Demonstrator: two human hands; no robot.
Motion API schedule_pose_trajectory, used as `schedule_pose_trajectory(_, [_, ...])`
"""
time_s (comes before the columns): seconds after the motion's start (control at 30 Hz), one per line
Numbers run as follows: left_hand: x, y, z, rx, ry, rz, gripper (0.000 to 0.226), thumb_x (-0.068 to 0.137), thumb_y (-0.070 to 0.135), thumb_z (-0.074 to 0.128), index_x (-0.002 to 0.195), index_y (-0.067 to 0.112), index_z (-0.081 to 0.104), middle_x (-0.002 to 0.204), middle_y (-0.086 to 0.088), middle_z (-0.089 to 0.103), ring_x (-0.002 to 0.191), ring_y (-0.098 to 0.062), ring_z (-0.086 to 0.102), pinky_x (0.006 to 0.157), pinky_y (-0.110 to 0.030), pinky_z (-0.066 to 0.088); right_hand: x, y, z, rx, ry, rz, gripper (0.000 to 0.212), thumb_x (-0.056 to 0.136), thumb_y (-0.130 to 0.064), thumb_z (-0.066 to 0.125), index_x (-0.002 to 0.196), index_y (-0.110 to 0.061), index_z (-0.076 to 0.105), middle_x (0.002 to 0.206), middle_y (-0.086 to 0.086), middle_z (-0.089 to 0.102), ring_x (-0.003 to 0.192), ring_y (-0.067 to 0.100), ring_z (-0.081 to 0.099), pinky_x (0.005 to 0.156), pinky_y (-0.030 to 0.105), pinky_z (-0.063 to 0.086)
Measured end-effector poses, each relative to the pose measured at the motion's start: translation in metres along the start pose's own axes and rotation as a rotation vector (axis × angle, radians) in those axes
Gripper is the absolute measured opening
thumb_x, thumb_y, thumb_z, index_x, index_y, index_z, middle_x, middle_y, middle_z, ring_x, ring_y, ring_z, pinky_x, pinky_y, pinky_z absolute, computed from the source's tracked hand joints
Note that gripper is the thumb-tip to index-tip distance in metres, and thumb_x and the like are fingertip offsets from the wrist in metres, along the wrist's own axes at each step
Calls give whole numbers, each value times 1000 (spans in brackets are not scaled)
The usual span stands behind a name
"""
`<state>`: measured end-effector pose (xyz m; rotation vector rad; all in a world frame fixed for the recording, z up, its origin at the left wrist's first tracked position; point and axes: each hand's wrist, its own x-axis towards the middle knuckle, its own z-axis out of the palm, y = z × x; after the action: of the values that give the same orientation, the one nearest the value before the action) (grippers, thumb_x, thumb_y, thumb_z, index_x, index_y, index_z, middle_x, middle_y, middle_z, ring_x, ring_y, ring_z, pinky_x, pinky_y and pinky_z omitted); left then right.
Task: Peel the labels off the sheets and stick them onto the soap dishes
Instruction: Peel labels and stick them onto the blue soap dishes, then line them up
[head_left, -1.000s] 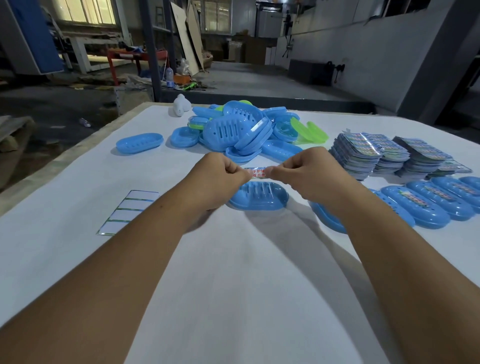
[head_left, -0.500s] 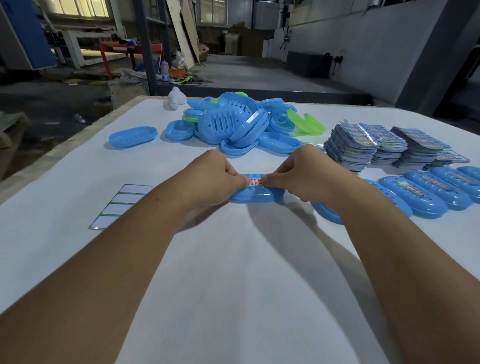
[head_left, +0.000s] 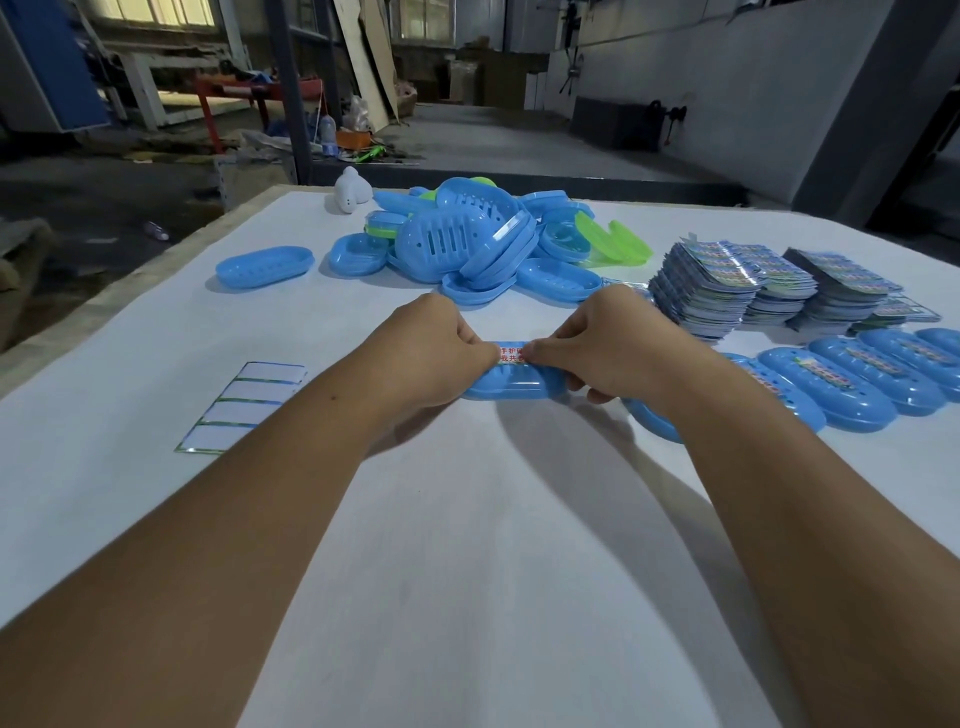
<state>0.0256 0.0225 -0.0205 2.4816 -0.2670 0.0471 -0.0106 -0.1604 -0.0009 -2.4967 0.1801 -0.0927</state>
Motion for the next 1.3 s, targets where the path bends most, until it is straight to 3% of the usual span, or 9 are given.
schedule_pose_trajectory(0.23, [1,5,2,81,32,20,33,78,42,65,81,12,77,86,-11,74,67,-23,60,62,-36,50,3,-1,5,-58,49,-26,38,81,-45,77,76,-7,79,58,11,66,39,17,52,55,25,47])
schedule_pose_trajectory(0.33, [-1,7,2,123,47,22,32,78,44,66,78,15,78,80,-7,74,81,-25,69,69,-40,57,3,-2,9,-95,84,-28,42,81,-45,75,72,-4,77,51,9,62,37,18,49,54,24,44])
schedule_pose_trajectory(0.47, [-4,10,3,190,78,22,35,79,51,63,74,17,72,74,0,70,76,-22,66,68,-35,54,1,-5,13,-198,151,-48,48,82,-49,70,59,-7,68,38,-1,55,30,10,47,49,24,43])
schedule_pose_trajectory(0.57, [-6,14,5,290,139,41,32,80,53,58,83,21,65,86,2,68,82,-24,63,74,-35,54,-1,-10,14,-298,181,-100,45,84,-50,67,68,-8,70,48,2,59,53,19,62,64,34,58])
schedule_pose_trajectory(0.63, [-6,16,6,360,172,67,33,82,53,55,91,22,63,92,1,66,86,-25,62,75,-36,53,-2,-13,12,-338,182,-128,43,84,-49,66,71,-8,71,52,5,59,61,26,65,69,37,60])
schedule_pose_trajectory(0.8, [-3,14,7,423,184,69,37,83,57,52,92,22,59,93,0,65,86,-25,60,70,-34,47,0,-15,10,-379,183,-127,40,81,-51,66,76,-12,71,40,0,57,49,19,65,66,31,61])
schedule_pose_trajectory(1.03, [1,12,9,404,178,19,40,81,59,51,94,22,61,93,0,65,86,-26,61,68,-33,45,4,-9,13,-290,148,-70,44,83,-49,63,86,-7,71,56,5,71,33,13,59,45,20,44])
schedule_pose_trajectory(1.17, [4,10,9,315,153,-14,38,81,59,56,93,23,60,90,2,65,86,-24,61,69,-33,46,6,-7,16,-218,114,-82,44,81,-50,68,96,-8,69,78,5,68,58,21,65,55,33,54])
schedule_pose_trajectory(1.3, [8,2,6,120,163,-52,25,88,51,57,89,26,56,89,6,63,86,-20,60,69,-33,44,11,-1,16,-13,113,-55,21,86,-42,70,95,-25,63,80,-8,59,72,16,58,59,30,42])
